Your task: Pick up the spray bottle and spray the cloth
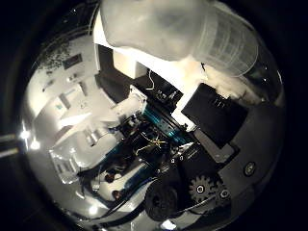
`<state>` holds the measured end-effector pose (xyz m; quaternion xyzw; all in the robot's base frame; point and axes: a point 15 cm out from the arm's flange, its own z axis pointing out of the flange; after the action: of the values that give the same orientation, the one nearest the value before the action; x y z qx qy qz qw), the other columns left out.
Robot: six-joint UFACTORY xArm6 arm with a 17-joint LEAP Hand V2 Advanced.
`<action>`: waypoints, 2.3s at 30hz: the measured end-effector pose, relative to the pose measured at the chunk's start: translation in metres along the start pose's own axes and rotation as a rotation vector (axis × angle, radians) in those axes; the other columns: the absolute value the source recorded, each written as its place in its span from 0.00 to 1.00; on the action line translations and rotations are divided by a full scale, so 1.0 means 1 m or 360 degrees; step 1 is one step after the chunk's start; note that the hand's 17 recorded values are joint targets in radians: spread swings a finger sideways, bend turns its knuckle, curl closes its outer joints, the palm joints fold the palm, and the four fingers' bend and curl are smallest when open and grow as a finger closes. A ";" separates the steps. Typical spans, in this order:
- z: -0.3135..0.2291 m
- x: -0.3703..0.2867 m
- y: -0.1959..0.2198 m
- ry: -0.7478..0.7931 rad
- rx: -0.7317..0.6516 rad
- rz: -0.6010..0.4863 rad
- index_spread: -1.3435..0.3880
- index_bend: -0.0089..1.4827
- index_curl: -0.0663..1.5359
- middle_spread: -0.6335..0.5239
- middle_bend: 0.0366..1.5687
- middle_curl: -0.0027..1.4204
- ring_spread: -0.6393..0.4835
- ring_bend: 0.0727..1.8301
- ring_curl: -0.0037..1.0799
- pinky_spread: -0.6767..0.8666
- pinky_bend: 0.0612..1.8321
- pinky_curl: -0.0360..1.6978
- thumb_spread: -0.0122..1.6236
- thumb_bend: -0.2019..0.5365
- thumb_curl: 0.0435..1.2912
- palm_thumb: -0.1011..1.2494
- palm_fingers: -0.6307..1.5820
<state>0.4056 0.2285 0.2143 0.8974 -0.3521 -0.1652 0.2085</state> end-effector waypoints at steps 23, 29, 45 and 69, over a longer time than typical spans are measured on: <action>-0.070 -0.065 -0.048 -0.0250 0.0580 -0.0171 0.65 0.73 0.54 0.47 0.87 0.41 0.43 0.81 0.54 0.30 0.56 0.71 0.39 0.24 0.66 0.79 0.83; -0.102 -0.129 -0.071 -0.0680 0.0811 -0.0333 0.65 0.73 0.54 0.47 0.87 0.41 0.43 0.81 0.54 0.30 0.56 0.71 0.38 0.24 0.66 0.80 0.82; -0.122 -0.201 -0.161 -0.1529 0.1229 -0.0574 0.65 0.75 0.54 0.49 0.86 0.42 0.43 0.80 0.54 0.30 0.55 0.72 0.37 0.24 0.66 0.79 0.83; -0.014 -0.213 -0.245 -0.1774 0.1269 -0.0526 0.65 0.74 0.54 0.49 0.86 0.42 0.44 0.81 0.53 0.30 0.55 0.71 0.36 0.24 0.67 0.79 0.83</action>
<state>0.4009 0.5443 0.1383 0.7287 -0.2992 -0.4882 -0.3756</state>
